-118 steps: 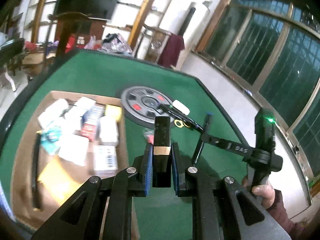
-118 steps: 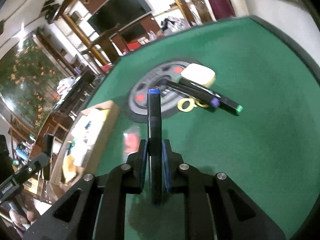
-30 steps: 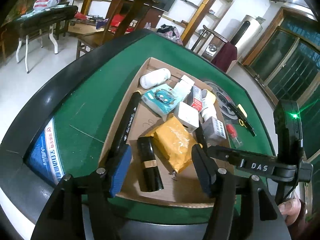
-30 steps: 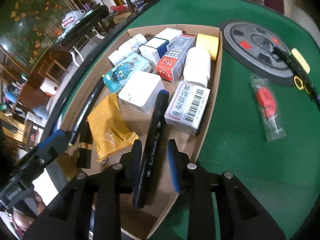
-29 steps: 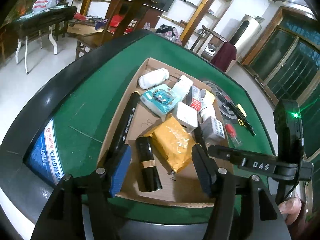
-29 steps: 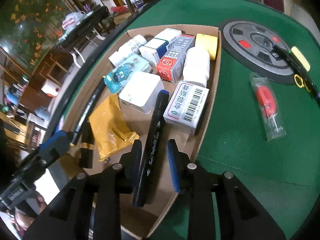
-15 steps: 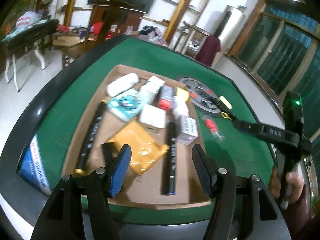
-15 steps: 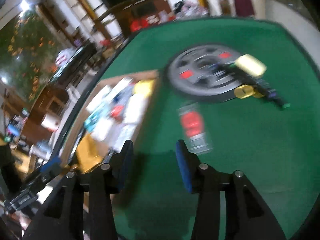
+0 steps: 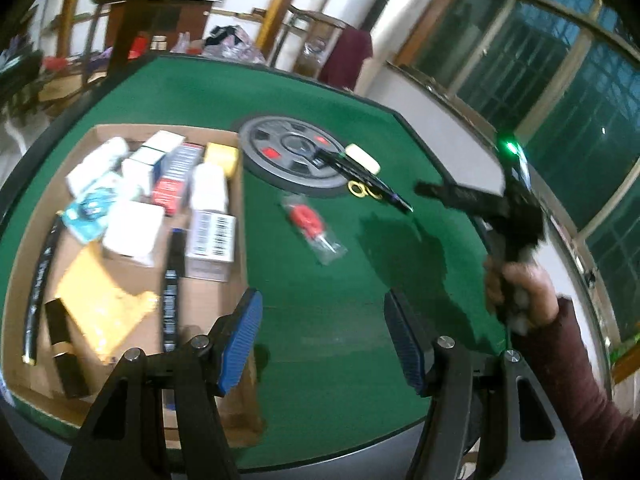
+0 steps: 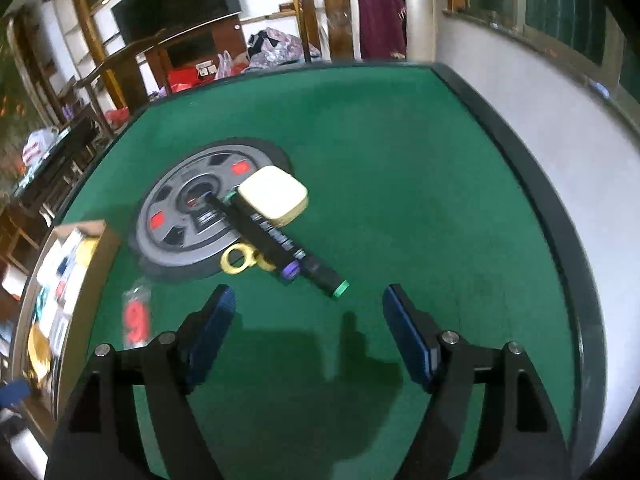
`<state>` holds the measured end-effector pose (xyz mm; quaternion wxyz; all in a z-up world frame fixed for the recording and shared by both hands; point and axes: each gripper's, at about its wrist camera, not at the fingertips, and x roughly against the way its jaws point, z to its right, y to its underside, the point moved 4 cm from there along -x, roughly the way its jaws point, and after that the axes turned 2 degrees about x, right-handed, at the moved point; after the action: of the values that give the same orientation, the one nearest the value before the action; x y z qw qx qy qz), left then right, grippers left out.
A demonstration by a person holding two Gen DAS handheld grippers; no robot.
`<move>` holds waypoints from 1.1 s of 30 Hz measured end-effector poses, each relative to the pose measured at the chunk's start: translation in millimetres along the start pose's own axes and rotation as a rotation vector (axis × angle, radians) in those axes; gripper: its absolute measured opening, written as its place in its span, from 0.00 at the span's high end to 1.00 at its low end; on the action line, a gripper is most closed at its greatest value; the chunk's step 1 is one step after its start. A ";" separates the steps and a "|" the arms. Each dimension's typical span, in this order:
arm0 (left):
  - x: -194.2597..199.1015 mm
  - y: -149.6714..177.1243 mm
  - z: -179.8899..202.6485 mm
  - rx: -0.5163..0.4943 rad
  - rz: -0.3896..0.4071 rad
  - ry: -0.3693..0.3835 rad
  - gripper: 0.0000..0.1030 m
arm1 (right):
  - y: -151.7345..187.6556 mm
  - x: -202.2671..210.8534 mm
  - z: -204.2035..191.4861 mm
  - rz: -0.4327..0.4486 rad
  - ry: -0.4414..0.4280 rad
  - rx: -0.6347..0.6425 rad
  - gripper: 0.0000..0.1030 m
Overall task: Organize objects
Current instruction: 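Move both tools back to the markers by the weight plate, then grasp two black markers together with the right tool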
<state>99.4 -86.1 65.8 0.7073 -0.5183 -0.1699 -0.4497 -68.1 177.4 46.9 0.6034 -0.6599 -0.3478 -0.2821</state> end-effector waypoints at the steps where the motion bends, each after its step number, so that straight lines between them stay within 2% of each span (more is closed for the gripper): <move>1: -2.3 0.5 3.6 -0.007 -0.008 -0.005 0.44 | -4.2 -6.6 2.4 0.002 0.005 0.012 0.26; 6: -10.3 -0.5 9.0 -0.013 -0.037 -0.031 0.44 | -16.2 -40.8 -9.5 -0.030 0.018 0.135 0.26; 11: -18.0 -1.4 4.6 0.003 -0.054 -0.043 0.44 | -23.1 -64.0 -15.1 -0.050 -0.011 0.127 0.29; 13: -21.0 -1.4 4.0 0.005 -0.061 -0.047 0.44 | -24.5 -70.1 -19.7 -0.060 -0.055 0.113 0.57; 14: -22.7 -0.6 4.0 0.005 -0.064 -0.048 0.44 | -23.3 -71.0 -24.3 -0.072 -0.088 0.112 0.59; 16: -24.1 0.3 3.1 0.006 -0.070 -0.047 0.44 | -18.7 -69.1 -35.8 -0.079 -0.088 0.156 0.72; 20: -27.5 0.8 -0.7 0.018 -0.079 -0.041 0.44 | 0.9 -60.1 -60.8 -0.115 -0.120 0.238 0.74; 27: -31.6 1.2 -3.4 0.026 -0.091 -0.029 0.44 | 38.5 -42.2 -82.6 -0.231 -0.272 0.289 0.73; 30: -33.5 1.9 -3.5 0.033 -0.099 -0.018 0.44 | 33.1 -33.3 -69.4 -0.199 -0.332 0.196 0.72; 33: -35.4 2.0 -2.4 0.033 -0.104 -0.013 0.44 | 28.8 -28.8 -57.3 -0.156 -0.304 0.148 0.72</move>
<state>81.5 -71.8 38.6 0.6904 -0.4997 -0.2086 -0.4797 -59.6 116.2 13.3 0.5670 -0.6198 -0.5047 -0.1988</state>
